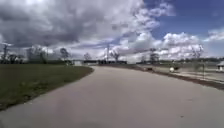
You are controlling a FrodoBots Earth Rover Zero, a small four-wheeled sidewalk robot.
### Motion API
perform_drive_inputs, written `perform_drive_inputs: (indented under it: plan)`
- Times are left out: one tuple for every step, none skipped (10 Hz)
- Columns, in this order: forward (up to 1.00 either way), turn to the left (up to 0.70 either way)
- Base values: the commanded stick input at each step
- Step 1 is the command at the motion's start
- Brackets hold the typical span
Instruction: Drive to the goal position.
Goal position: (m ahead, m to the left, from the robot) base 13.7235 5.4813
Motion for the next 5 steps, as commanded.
perform_drive_inputs:
  plan:
    - [1.0,0.0]
    - [1.0,0.0]
    - [1.0,0.0]
    - [1.0,0.0]
    - [1.0,0.0]
